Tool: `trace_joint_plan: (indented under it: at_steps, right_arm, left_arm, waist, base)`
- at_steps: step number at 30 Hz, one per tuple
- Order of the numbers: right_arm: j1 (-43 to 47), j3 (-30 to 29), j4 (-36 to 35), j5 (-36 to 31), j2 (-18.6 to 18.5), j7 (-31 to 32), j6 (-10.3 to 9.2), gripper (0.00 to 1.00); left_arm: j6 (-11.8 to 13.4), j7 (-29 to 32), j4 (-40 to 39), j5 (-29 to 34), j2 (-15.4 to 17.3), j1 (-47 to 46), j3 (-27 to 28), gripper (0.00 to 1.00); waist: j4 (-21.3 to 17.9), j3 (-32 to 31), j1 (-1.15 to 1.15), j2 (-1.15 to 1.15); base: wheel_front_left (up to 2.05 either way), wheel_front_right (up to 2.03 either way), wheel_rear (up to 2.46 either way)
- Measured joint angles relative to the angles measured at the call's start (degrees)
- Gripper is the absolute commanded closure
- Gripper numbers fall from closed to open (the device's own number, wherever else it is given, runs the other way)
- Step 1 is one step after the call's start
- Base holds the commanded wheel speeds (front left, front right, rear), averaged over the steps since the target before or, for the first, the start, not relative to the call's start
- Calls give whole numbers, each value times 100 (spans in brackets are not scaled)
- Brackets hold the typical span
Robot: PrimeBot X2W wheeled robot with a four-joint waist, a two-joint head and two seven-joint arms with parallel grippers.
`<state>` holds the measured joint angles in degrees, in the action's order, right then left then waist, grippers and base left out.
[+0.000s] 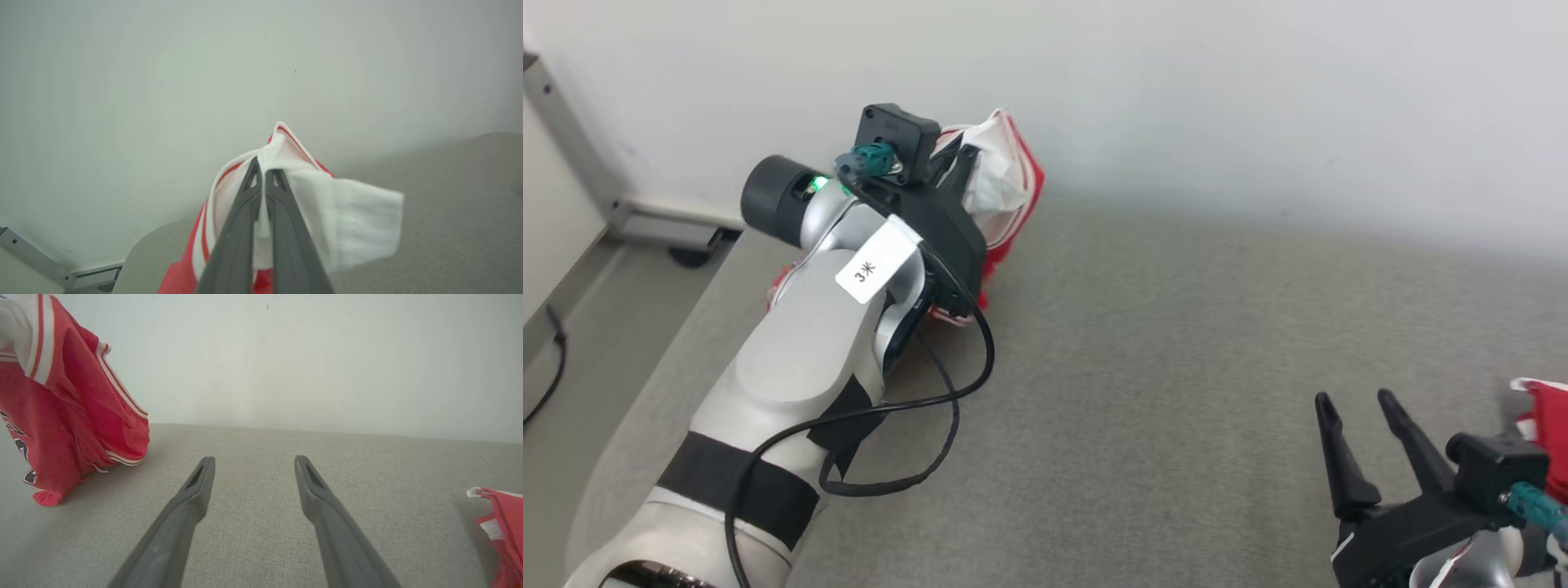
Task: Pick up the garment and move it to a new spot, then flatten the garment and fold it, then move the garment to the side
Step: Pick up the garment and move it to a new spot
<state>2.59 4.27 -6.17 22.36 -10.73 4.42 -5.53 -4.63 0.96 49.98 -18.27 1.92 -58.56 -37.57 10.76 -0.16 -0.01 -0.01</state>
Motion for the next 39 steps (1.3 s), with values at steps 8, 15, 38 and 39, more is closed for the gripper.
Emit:
trace_joint_plan:
  at_steps: [8,15,38,39]
  right_arm:
    - [231,141,-91,-2,46,-92,52,0]
    - [289,201,-151,-5,45,-99,59,0]
    - [69,196,-74,-8,109,-252,197,0]
    - [69,169,-76,1,107,-270,194,0]
  left_arm:
    - [2,55,-894,-141,0,89,-287,100]
    - [196,112,-1708,-515,-7,84,-686,100]
    - [915,-94,-890,-1247,-25,-252,-1258,100]
    - [915,-69,-773,-1246,-8,-154,-1258,100]
  waist:
    - [-713,-402,1,0]
    - [-1236,-530,0,0]
    - [-2675,-213,2,1]
    - [-2658,-185,2,1]
  base:
    - [0,0,0]
    - [0,0,0]
    - [0,0,0]
    - [0,0,0]
